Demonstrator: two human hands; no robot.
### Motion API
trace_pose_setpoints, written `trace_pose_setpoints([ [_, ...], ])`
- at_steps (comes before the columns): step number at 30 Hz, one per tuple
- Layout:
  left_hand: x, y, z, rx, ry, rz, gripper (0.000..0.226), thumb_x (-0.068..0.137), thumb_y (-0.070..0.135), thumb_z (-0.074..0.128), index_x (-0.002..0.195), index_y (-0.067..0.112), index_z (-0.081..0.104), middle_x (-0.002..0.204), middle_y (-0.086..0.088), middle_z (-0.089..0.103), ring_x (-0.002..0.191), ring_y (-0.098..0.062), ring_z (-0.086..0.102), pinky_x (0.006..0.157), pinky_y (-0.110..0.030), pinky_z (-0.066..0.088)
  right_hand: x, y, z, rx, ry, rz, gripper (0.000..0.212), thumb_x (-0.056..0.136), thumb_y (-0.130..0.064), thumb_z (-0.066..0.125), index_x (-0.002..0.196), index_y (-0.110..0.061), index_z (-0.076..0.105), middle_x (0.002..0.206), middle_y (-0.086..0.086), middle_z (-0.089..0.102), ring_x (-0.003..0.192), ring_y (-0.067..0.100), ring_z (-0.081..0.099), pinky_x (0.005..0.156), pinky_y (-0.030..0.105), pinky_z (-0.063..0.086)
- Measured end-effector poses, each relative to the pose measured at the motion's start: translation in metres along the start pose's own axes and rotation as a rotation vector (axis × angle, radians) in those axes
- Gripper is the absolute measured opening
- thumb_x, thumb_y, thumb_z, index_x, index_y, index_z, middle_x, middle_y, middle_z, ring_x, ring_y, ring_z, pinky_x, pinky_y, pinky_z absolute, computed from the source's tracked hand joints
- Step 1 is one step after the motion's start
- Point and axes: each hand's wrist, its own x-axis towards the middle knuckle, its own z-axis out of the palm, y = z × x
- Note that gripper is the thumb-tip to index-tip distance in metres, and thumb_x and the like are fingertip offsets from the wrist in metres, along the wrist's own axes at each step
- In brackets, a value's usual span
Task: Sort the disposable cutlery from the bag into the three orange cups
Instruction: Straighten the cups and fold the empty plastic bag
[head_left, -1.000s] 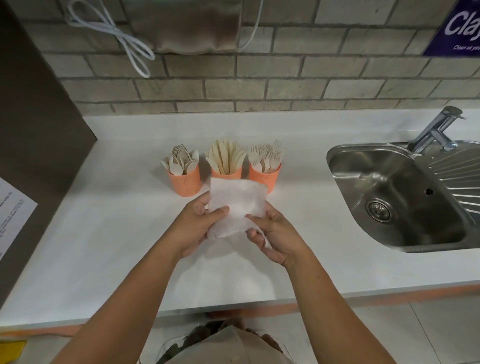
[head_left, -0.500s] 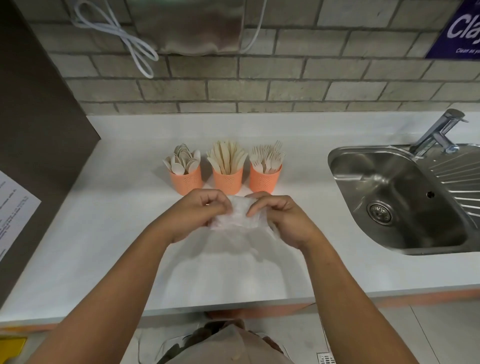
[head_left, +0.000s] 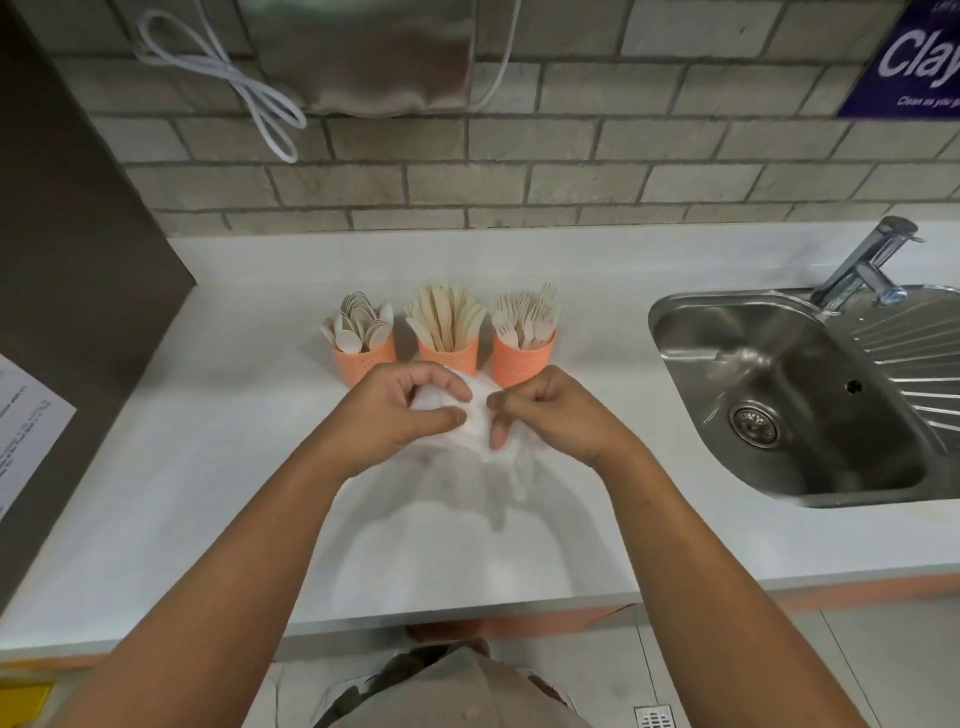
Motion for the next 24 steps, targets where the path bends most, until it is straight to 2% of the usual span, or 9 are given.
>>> trace_pose_setpoints([
  [2, -0.002, -0.002, -0.003, -0.052, 0.045, -0.008, 0.016, 0.084, 0.013, 0.083, 0.094, 0.025, 0.078, 0.096, 0.007, 0.071, 0.091, -0.017, 0.067, 0.087, -0.042, 0.053, -0.005, 0.009, -0.008, 0.080, 0.026, -0.004, 0.035, 0.096, -0.028, 0.059, 0.073, -0.017, 0.082, 0.081, 0.006, 0.074, 0.087, 0.018, 0.062, 0.090, 0.031, 0.045],
  [5, -0.005, -0.002, -0.007, -0.066, 0.092, 0.005, 0.019, 0.086, 0.007, 0.083, 0.093, 0.023, 0.077, 0.100, 0.009, 0.072, 0.095, -0.016, 0.068, 0.091, -0.043, 0.054, -0.010, 0.026, -0.020, 0.406, 0.116, -0.072, 0.030, 0.095, -0.019, 0.050, 0.101, -0.012, 0.079, 0.118, 0.003, 0.074, 0.115, 0.023, 0.064, 0.101, 0.046, 0.047],
  [8, -0.007, 0.001, -0.003, -0.057, 0.113, 0.029, 0.018, 0.087, 0.005, 0.081, 0.094, 0.021, 0.075, 0.102, 0.010, 0.070, 0.097, -0.016, 0.067, 0.091, -0.042, 0.054, -0.015, 0.029, -0.013, 0.497, 0.170, -0.027, 0.035, 0.096, -0.035, 0.058, 0.130, -0.033, 0.065, 0.135, -0.005, 0.065, 0.125, 0.020, 0.062, 0.101, 0.049, 0.053],
  [10, -0.008, 0.003, 0.006, -0.054, 0.120, 0.037, 0.019, 0.088, 0.006, 0.079, 0.097, 0.022, 0.075, 0.107, 0.009, 0.071, 0.101, -0.018, 0.068, 0.094, -0.045, 0.055, -0.018, 0.027, 0.005, 0.470, 0.112, 0.019, 0.042, 0.096, -0.041, 0.063, 0.137, -0.030, 0.059, 0.130, 0.001, 0.068, 0.116, 0.022, 0.068, 0.092, 0.045, 0.059],
  [12, -0.010, 0.005, 0.017, -0.081, 0.130, 0.046, 0.025, 0.092, 0.007, 0.075, 0.106, 0.027, 0.074, 0.111, 0.007, 0.071, 0.102, -0.015, 0.068, 0.090, -0.041, 0.056, -0.020, 0.027, 0.022, 0.476, 0.155, -0.004, 0.034, 0.102, -0.028, 0.063, 0.132, -0.011, 0.060, 0.110, 0.012, 0.073, 0.093, 0.028, 0.073, 0.077, 0.041, 0.059],
  [14, -0.013, 0.001, 0.024, -0.151, 0.166, 0.045, 0.041, 0.095, 0.006, 0.072, 0.125, 0.034, 0.066, 0.116, 0.000, 0.070, 0.101, -0.013, 0.069, 0.086, -0.036, 0.058, -0.021, 0.030, 0.031, 0.488, 0.269, -0.034, 0.022, 0.104, -0.014, 0.060, 0.121, 0.000, 0.062, 0.083, 0.012, 0.070, 0.070, 0.024, 0.065, 0.065, 0.035, 0.052],
  [16, -0.018, -0.008, 0.031, -0.226, 0.246, -0.012, 0.050, 0.093, 0.010, 0.076, 0.133, 0.036, 0.060, 0.114, -0.005, 0.071, 0.100, -0.019, 0.071, 0.088, -0.037, 0.059, -0.023, 0.037, 0.033, 0.497, 0.326, -0.049, 0.017, 0.103, -0.011, 0.060, 0.114, 0.001, 0.064, 0.072, 0.008, 0.065, 0.063, 0.021, 0.059, 0.061, 0.031, 0.048],
  [19, -0.030, -0.019, 0.044, -0.428, 0.326, -0.156, 0.042, 0.085, 0.018, 0.078, 0.126, 0.017, 0.067, 0.109, -0.012, 0.075, 0.100, -0.029, 0.072, 0.083, -0.034, 0.061, -0.026, 0.046, 0.033, 0.477, 0.338, -0.054, 0.011, 0.103, -0.010, 0.060, 0.108, -0.002, 0.066, 0.068, 0.004, 0.062, 0.060, 0.019, 0.055, 0.059, 0.028, 0.046],
  [24, -0.054, -0.036, 0.066, -0.580, 0.480, -0.229, 0.019, 0.088, 0.007, 0.075, 0.107, 0.007, 0.073, 0.092, -0.004, 0.078, 0.086, -0.015, 0.071, 0.073, -0.022, 0.058, -0.031, 0.057, 0.035, 0.410, 0.306, -0.024, 0.010, 0.102, -0.014, 0.062, 0.104, -0.007, 0.068, 0.070, 0.008, 0.060, 0.060, 0.019, 0.052, 0.059, 0.030, 0.045],
])
